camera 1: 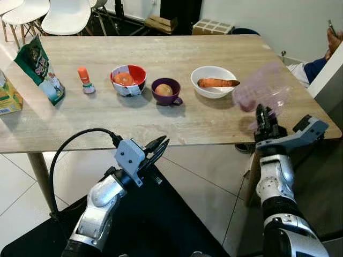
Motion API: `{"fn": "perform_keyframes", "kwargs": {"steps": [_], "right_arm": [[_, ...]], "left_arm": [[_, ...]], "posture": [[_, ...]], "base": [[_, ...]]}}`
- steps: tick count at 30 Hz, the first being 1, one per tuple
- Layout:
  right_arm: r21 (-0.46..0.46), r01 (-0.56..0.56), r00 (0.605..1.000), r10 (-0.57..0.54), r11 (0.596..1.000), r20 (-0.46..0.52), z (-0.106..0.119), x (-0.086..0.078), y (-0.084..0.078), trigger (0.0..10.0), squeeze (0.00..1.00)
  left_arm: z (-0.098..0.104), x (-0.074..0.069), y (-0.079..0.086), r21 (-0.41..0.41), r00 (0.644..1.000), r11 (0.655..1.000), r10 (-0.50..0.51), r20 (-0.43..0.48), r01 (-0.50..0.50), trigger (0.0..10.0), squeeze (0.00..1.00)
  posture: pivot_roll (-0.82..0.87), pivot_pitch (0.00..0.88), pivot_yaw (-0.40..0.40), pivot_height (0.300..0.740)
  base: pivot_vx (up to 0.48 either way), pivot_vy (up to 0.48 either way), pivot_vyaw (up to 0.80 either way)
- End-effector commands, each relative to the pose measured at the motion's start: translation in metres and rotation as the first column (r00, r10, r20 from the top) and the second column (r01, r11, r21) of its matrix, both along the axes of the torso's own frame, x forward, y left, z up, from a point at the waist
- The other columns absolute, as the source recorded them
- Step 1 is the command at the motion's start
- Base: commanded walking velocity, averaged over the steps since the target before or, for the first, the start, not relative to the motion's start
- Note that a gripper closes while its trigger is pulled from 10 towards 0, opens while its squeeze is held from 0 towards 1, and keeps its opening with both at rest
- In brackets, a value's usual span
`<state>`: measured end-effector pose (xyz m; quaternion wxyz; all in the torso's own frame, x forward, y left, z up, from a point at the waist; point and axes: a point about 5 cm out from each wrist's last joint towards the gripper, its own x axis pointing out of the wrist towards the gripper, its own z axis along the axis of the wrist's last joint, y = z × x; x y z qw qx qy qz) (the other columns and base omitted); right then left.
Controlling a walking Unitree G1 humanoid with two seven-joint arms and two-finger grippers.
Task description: Restocking fridge
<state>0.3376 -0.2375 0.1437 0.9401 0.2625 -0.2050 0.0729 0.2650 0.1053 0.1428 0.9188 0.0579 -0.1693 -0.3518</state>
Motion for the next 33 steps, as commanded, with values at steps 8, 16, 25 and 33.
{"fn": "perform_keyframes", "kwargs": {"steps": [8,16,25,33], "right_arm": [[-0.006,-0.279,0.949,0.276,0.960,0.153,0.007,-0.024,-0.010,10.0,0.00],[-0.050,-0.689,0.719,0.690,0.723,0.084,-0.010,-0.060,0.009,10.0,0.00],[0.043,-0.767,0.633,0.767,0.640,-0.103,-0.058,-0.083,0.022,10.0,0.00],[0.095,-0.719,0.633,0.705,0.689,-0.321,-0.108,-0.099,0.032,10.0,0.00]], "left_arm": [[-0.035,-0.015,0.006,0.081,0.997,0.997,0.011,-0.078,-0.005,10.0,0.00],[-0.077,-0.035,0.019,0.218,0.982,0.976,0.065,-0.176,-0.025,10.0,0.00],[-0.133,-0.061,0.051,0.362,0.901,0.919,0.284,-0.327,-0.158,10.0,0.00],[-0.169,-0.088,0.069,0.439,0.803,0.878,0.397,-0.443,-0.192,10.0,0.00]], "posture": [[-0.07,0.123,-0.011,0.740],[-0.07,0.124,-0.012,0.740],[-0.07,0.119,-0.016,0.740],[-0.06,0.114,-0.022,0.740]], "base": [[0.000,0.000,0.00],[0.000,0.000,0.00],[0.000,0.000,0.00],[0.000,0.000,0.00]]}}
